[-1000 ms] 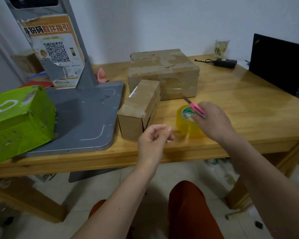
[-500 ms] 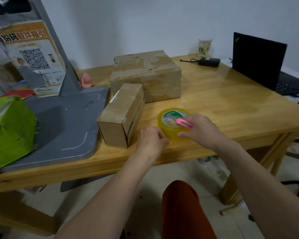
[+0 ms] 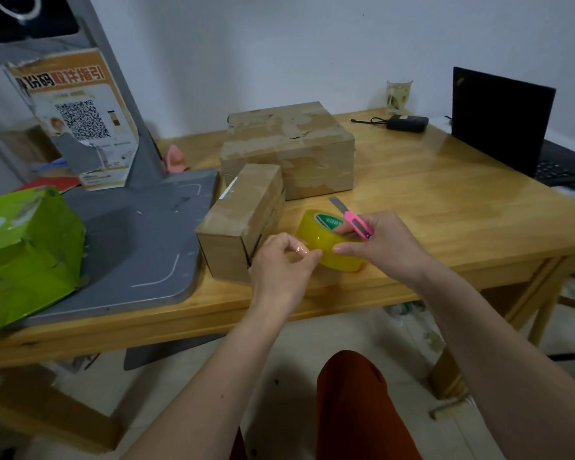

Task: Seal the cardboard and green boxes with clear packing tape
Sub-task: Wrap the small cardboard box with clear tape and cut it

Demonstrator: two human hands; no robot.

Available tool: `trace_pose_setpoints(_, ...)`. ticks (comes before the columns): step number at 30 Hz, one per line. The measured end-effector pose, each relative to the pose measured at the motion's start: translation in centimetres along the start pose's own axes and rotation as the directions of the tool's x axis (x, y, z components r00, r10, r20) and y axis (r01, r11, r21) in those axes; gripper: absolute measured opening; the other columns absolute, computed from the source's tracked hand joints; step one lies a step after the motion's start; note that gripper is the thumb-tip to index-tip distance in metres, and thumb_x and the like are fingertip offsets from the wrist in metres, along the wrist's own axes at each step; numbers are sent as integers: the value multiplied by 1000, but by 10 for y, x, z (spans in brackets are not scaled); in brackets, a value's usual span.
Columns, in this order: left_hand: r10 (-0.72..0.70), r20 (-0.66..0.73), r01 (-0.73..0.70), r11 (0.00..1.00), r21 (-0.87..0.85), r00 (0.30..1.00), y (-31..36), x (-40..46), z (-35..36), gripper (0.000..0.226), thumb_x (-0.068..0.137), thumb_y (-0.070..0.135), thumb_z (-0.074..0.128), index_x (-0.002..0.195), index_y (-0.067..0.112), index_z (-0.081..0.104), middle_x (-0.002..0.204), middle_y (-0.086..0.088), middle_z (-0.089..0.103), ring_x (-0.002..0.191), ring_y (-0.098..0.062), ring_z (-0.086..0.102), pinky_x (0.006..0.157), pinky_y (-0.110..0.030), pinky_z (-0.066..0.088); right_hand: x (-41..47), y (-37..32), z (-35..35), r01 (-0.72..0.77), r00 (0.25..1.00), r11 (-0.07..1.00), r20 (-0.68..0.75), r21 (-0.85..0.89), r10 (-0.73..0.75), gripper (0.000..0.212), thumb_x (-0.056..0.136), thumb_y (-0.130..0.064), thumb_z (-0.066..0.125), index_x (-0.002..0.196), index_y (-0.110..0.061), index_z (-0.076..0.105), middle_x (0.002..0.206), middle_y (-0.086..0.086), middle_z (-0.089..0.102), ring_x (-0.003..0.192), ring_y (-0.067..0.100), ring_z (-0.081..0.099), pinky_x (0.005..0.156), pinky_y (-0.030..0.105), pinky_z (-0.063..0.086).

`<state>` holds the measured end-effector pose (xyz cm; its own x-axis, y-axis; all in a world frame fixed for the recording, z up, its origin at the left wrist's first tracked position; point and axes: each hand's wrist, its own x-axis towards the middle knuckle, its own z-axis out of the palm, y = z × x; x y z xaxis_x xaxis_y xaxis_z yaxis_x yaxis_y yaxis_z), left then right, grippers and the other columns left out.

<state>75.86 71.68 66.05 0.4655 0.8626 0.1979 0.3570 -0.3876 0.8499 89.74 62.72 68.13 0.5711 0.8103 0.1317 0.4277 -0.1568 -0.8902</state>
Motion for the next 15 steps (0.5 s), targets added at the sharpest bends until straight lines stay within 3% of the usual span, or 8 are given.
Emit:
trace_pose_setpoints(3, 28, -35, -27, 1000, 12, 999, 7, 0, -8, 24, 79, 27, 79, 68, 21, 58, 92, 6, 67, 89, -10, 60, 78, -26, 44, -7, -4, 0, -23, 999, 995, 45, 100, 18, 32, 72, -2, 81, 102, -8, 72, 92, -1, 71, 77, 0, 65, 71, 14, 54)
trace_pose_setpoints(5, 87, -82, -82, 995, 53, 993, 15, 0, -12, 25, 80, 25, 77, 67, 22, 56, 92, 7, 67, 89, -9, 60, 79, -27, 45, -10, -8, 1, -11, 1000, 991, 27, 137, 7, 35, 71, -2, 81, 105, -3, 72, 92, 5, 72, 76, 3, 66, 70, 15, 54)
trace_pose_setpoints(10, 237, -113, -215, 960, 180, 965, 32, 1, -24, 34, 84, 19, 71, 65, 26, 43, 85, 6, 69, 80, -15, 61, 76, -36, 49, -15, -20, 10, -9, 999, 994, -47, 110, 14, 27, 71, -11, 84, 94, 1, 72, 81, 21, 69, 70, 16, 59, 77, 37, 55)
trace_pose_setpoints(12, 299, -110, -269, 936, 228, 948, 36, -2, -27, 32, 86, 19, 69, 67, 24, 44, 78, 4, 66, 73, -14, 58, 69, -34, 47, -18, -22, 15, -2, 997, 994, -75, 107, 10, 19, 73, -11, 82, 83, 0, 70, 66, 15, 59, 62, 13, 51, 68, 36, 51)
trace_pose_setpoints(15, 392, -97, -366, 906, 213, 915, 40, -12, -30, 33, 86, 17, 71, 69, 25, 44, 72, 5, 64, 64, -8, 54, 62, -28, 45, -18, -22, 21, -15, 991, 994, -134, 112, 30, 23, 75, -14, 81, 79, 2, 66, 61, 2, 49, 56, 10, 42, 59, 30, 41)
